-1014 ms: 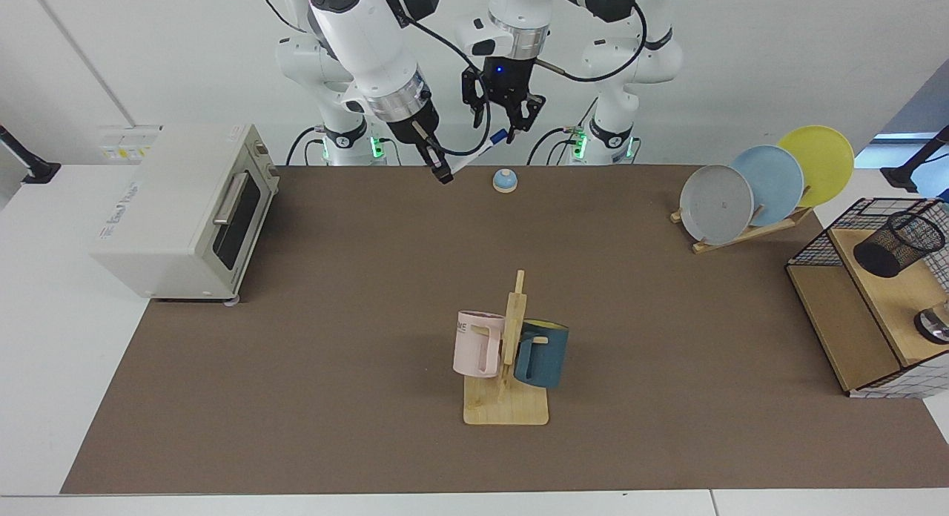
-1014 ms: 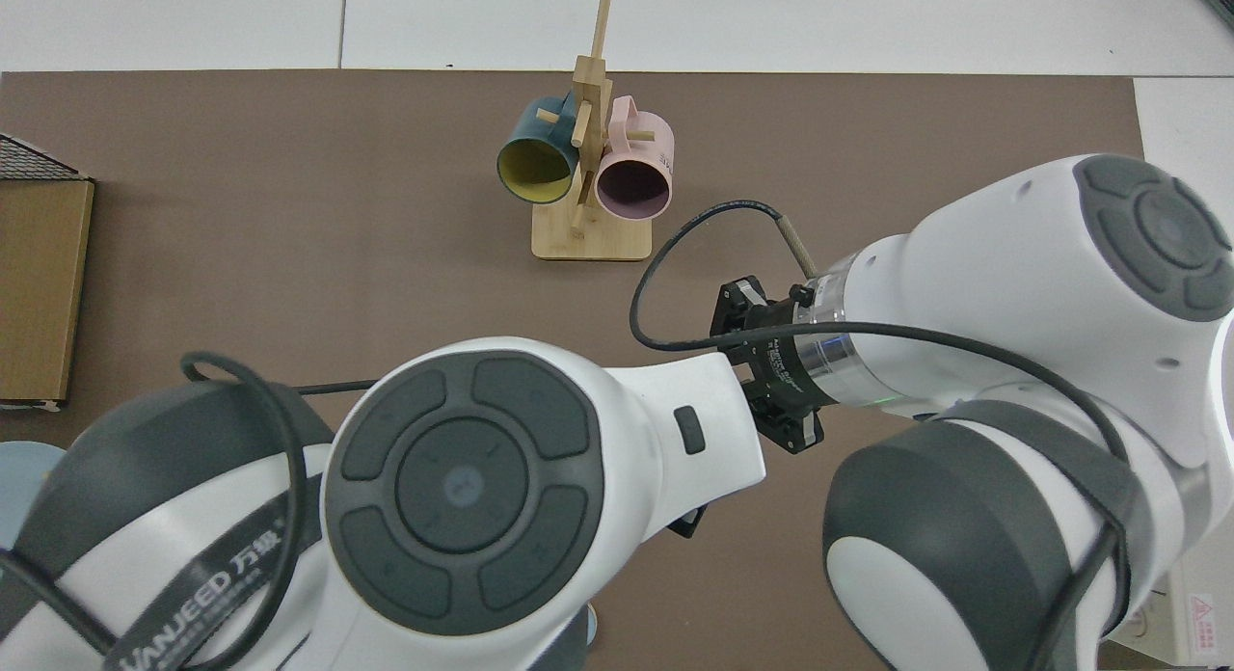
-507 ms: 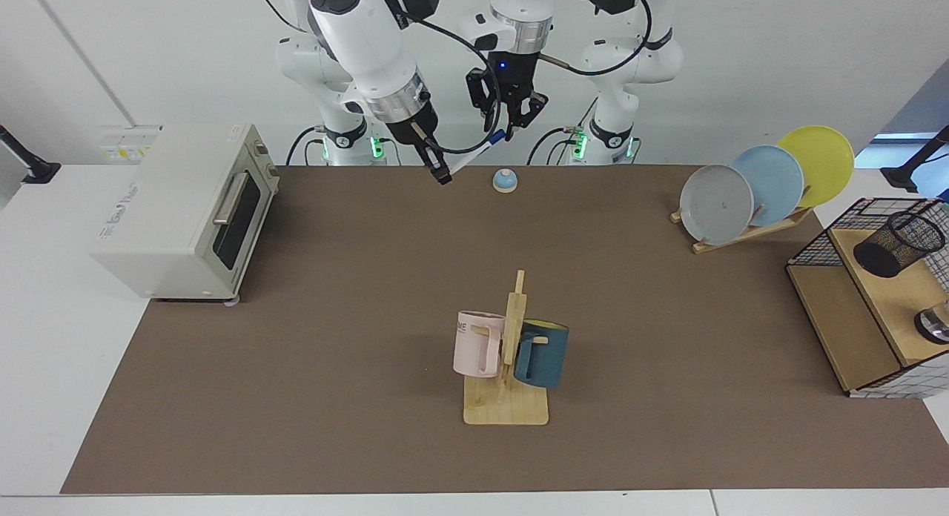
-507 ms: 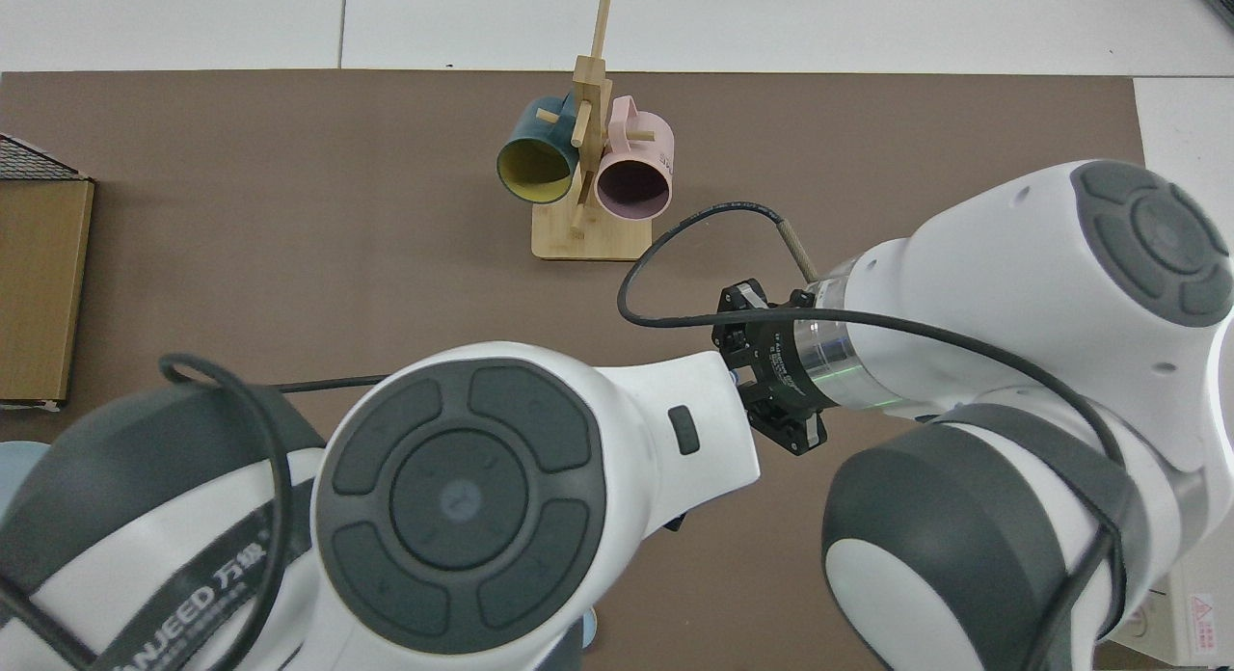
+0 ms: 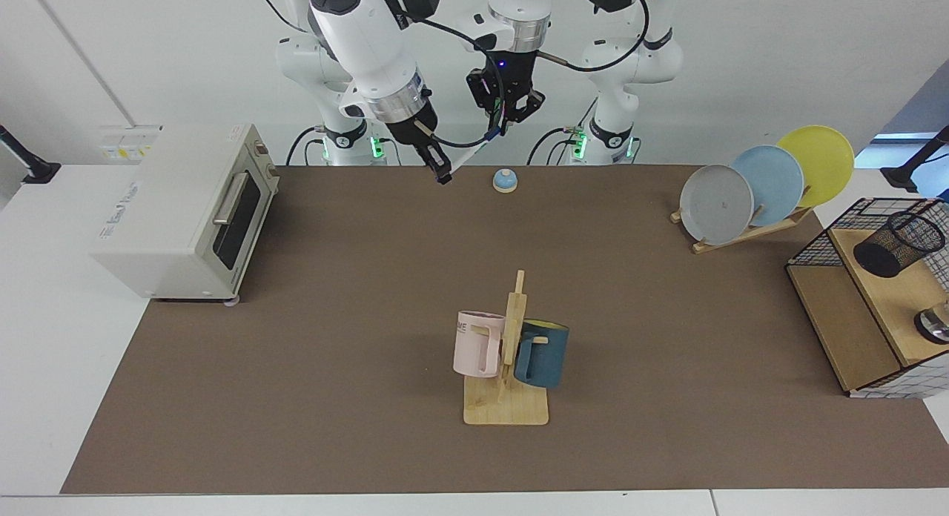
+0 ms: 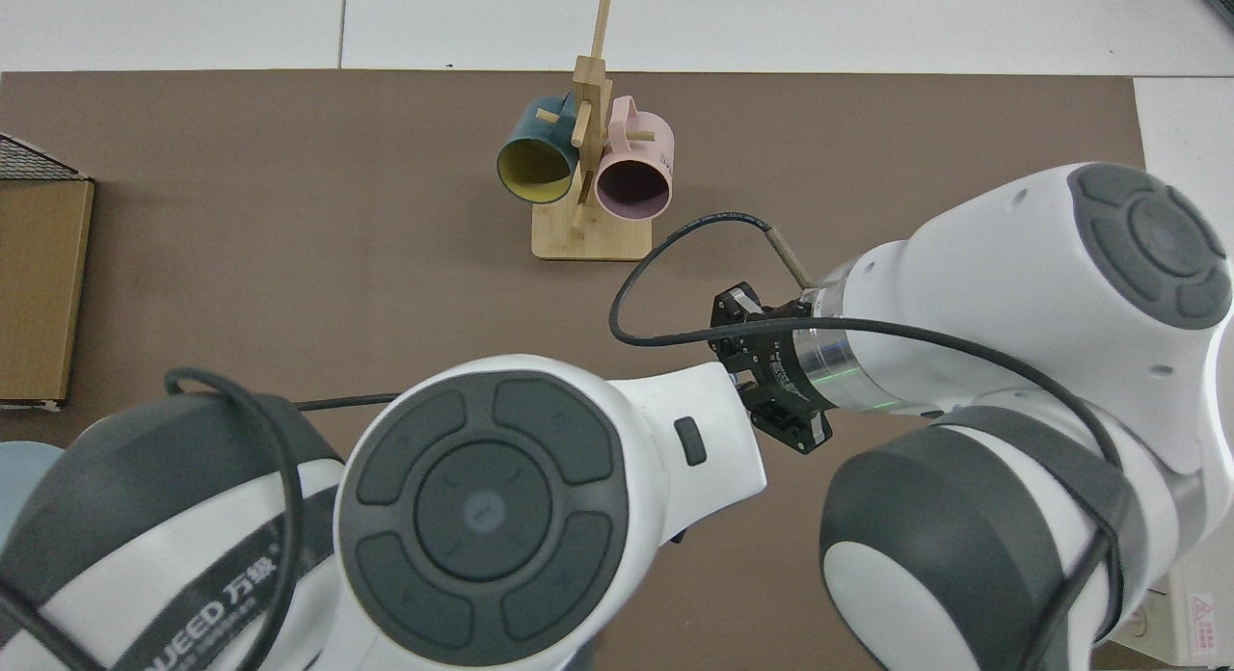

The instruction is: Put markers into pen holder

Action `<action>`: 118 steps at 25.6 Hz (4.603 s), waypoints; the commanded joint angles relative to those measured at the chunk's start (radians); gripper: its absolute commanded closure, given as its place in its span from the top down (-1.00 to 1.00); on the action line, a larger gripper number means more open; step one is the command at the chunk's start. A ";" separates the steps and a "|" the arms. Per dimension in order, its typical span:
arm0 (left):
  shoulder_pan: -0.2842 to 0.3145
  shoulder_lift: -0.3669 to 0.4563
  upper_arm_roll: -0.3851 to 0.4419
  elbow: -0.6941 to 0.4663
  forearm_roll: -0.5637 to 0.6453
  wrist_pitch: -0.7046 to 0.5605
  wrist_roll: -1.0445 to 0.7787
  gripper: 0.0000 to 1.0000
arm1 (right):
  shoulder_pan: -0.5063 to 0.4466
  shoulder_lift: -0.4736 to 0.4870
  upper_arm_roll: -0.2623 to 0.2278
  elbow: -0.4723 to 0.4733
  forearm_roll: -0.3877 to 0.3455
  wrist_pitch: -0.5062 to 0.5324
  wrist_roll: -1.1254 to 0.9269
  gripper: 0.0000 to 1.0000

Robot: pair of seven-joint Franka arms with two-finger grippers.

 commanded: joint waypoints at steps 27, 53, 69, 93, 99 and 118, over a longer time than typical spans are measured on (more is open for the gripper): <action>0.061 -0.035 0.028 0.030 0.151 -0.367 0.131 -1.00 | -0.032 -0.010 -0.025 -0.024 0.008 0.019 -0.236 1.00; 0.647 -0.097 0.069 0.168 0.491 -0.496 1.214 -1.00 | -0.027 0.051 -0.206 -0.021 -0.307 0.052 -1.187 1.00; 0.693 -0.054 0.269 0.160 0.681 -0.113 1.486 -1.00 | -0.021 -0.009 -0.315 -0.018 -0.339 0.007 -1.668 1.00; 0.733 -0.009 0.306 0.004 0.754 0.030 1.506 -1.00 | -0.015 -0.010 -0.316 -0.019 -0.340 0.006 -1.668 1.00; 0.739 0.025 0.306 0.002 0.754 0.070 1.503 -1.00 | -0.015 -0.013 -0.318 -0.019 -0.340 0.004 -1.668 1.00; 0.733 0.035 0.303 -0.081 0.740 0.123 1.428 -1.00 | -0.015 -0.015 -0.316 -0.021 -0.340 0.004 -1.668 1.00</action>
